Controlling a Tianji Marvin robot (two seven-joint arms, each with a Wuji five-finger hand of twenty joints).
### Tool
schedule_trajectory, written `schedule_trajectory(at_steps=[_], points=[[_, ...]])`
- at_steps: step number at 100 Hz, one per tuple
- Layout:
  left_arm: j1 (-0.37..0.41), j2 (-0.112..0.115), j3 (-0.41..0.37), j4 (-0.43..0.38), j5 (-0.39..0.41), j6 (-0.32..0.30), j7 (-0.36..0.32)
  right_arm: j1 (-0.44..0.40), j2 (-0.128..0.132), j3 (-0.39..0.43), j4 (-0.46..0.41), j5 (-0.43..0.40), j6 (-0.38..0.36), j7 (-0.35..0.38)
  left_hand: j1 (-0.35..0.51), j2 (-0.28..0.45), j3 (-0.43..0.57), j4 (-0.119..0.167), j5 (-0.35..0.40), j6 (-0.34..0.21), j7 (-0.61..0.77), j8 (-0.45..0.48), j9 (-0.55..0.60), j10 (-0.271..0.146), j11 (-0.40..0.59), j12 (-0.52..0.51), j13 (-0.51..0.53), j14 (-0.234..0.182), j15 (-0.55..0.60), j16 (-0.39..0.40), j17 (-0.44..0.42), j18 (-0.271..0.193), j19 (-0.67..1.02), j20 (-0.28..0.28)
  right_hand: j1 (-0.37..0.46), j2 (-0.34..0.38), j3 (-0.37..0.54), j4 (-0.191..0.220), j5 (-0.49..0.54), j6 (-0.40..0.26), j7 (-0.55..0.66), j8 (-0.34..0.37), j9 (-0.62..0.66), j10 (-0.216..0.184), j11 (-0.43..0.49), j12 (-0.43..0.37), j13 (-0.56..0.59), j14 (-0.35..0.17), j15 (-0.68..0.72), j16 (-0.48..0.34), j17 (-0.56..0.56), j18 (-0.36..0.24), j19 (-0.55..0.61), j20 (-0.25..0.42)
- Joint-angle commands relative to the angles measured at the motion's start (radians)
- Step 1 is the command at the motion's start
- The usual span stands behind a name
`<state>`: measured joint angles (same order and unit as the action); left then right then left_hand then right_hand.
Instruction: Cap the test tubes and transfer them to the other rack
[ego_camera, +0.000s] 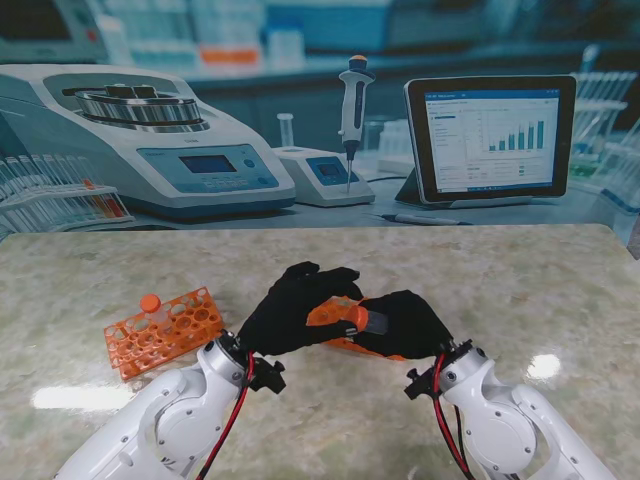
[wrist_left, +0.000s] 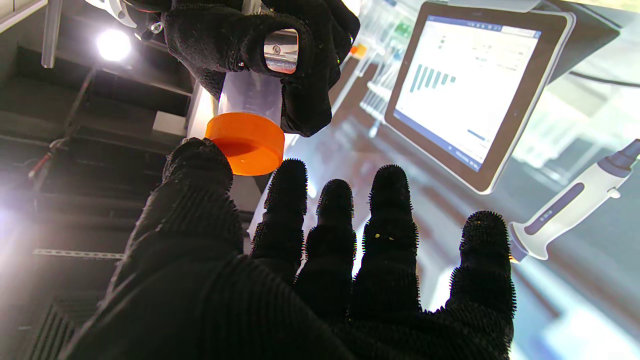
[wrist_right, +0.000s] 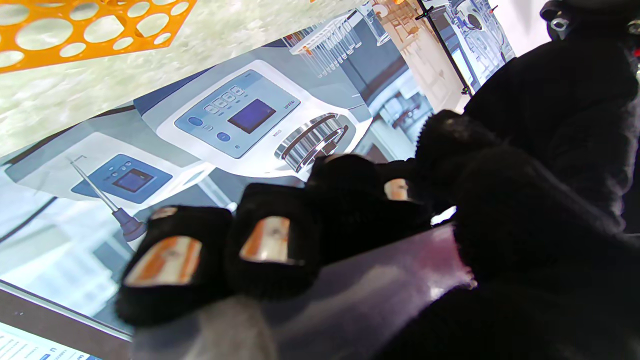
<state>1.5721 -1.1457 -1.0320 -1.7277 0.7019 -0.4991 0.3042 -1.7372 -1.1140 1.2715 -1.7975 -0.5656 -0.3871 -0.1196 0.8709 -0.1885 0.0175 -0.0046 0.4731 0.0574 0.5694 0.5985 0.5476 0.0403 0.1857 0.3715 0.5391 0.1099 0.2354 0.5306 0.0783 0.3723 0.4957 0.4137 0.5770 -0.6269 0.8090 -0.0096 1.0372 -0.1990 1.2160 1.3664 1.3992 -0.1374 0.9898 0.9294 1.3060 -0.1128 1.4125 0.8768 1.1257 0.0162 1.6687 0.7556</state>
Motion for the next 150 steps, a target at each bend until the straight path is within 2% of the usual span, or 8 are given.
schedule_trajectory(at_steps=[1,29,55,67,96,138,141,150], points=[[0.007,0.001,-0.001,-0.012,0.000,-0.002,-0.004,-0.001,-0.004,-0.007,-0.004,0.000,0.006,0.005,-0.032,0.006,-0.022,-0.009,-0.021,0.023,-0.027,-0.010,-0.033,0.014,-0.014,0.010,-0.021,0.004,0.000,0.006,-0.022,0.008,0.015,0.009,0.011,0.016,-0.001,-0.017,0.045,-0.017,0.056,0.025,0.040,-0.016,0.009,0.018,0.019,-0.126,0.186,0.064,0.062,-0.062,0.257,0.060],[0.010,0.007,-0.003,-0.017,0.041,0.001,0.002,0.003,-0.005,-0.011,-0.002,-0.001,0.010,0.003,-0.018,-0.073,-0.019,-0.008,-0.021,0.023,-0.006,0.009,-0.027,0.008,-0.013,0.012,-0.011,0.001,0.000,0.005,-0.007,0.012,0.022,0.010,0.013,0.014,0.000,-0.017,0.045,-0.017,0.056,0.025,0.040,-0.012,0.008,0.017,0.019,-0.126,0.186,0.064,0.062,-0.062,0.257,0.060],[-0.002,0.005,0.008,-0.006,0.039,0.001,0.006,0.003,-0.005,-0.010,-0.002,-0.001,0.007,0.003,0.036,-0.038,0.032,-0.003,-0.029,0.009,0.087,0.068,-0.019,0.007,-0.004,0.014,-0.002,-0.002,0.007,0.007,-0.006,0.011,0.032,0.005,0.011,0.016,0.000,-0.017,0.045,-0.017,0.056,0.025,0.040,-0.016,0.008,0.018,0.019,-0.126,0.186,0.064,0.062,-0.062,0.257,0.060],[-0.004,0.004,0.012,-0.004,0.033,-0.001,0.007,0.003,-0.005,-0.010,-0.002,-0.002,0.007,0.002,0.116,-0.049,0.058,-0.003,-0.037,-0.010,0.179,0.129,-0.006,0.007,0.004,0.016,0.009,-0.001,0.014,0.011,-0.003,0.013,0.036,0.003,0.012,0.015,0.000,-0.017,0.045,-0.017,0.056,0.025,0.040,-0.013,0.009,0.018,0.019,-0.126,0.186,0.064,0.062,-0.062,0.257,0.060],[-0.013,-0.001,0.021,0.006,0.025,-0.007,0.018,0.000,-0.005,-0.008,-0.004,-0.003,0.006,0.003,0.327,-0.015,0.044,0.020,0.004,-0.033,0.392,0.064,0.031,0.007,0.023,0.020,0.039,0.006,0.035,0.024,0.004,0.019,0.050,0.002,0.012,0.015,-0.002,-0.017,0.045,-0.017,0.056,0.025,0.040,-0.014,0.007,0.018,0.019,-0.126,0.186,0.064,0.062,-0.062,0.257,0.060],[-0.023,0.001,0.024,0.019,0.025,-0.029,0.008,-0.003,-0.004,-0.004,-0.007,-0.004,0.004,0.003,0.420,-0.057,0.125,0.028,0.042,-0.040,0.358,-0.011,0.016,0.006,0.014,0.009,0.030,-0.006,0.029,0.019,0.003,0.016,0.050,-0.002,0.012,0.016,-0.001,-0.017,0.045,-0.017,0.056,0.025,0.040,-0.015,0.008,0.018,0.019,-0.126,0.186,0.064,0.062,-0.062,0.257,0.060],[-0.024,0.001,0.024,0.020,0.025,-0.033,0.009,-0.003,-0.004,-0.004,-0.007,-0.004,0.003,0.004,0.420,-0.074,0.156,0.005,0.045,-0.042,0.361,-0.016,0.014,0.007,0.012,0.005,0.030,-0.006,0.029,0.018,0.001,0.015,0.047,-0.003,0.012,0.016,-0.002,-0.017,0.045,-0.017,0.056,0.025,0.040,-0.013,0.008,0.018,0.019,-0.126,0.186,0.064,0.062,-0.062,0.257,0.060],[-0.025,0.000,0.024,0.024,0.031,-0.045,0.018,-0.003,-0.004,-0.004,-0.007,-0.004,0.004,0.004,0.420,-0.139,0.200,-0.002,0.050,-0.045,0.357,-0.025,0.015,0.006,0.012,0.003,0.032,-0.010,0.030,0.018,0.007,0.014,0.049,-0.003,0.011,0.016,-0.002,-0.018,0.045,-0.017,0.056,0.025,0.040,-0.014,0.008,0.018,0.019,-0.126,0.186,0.064,0.062,-0.062,0.257,0.060]])
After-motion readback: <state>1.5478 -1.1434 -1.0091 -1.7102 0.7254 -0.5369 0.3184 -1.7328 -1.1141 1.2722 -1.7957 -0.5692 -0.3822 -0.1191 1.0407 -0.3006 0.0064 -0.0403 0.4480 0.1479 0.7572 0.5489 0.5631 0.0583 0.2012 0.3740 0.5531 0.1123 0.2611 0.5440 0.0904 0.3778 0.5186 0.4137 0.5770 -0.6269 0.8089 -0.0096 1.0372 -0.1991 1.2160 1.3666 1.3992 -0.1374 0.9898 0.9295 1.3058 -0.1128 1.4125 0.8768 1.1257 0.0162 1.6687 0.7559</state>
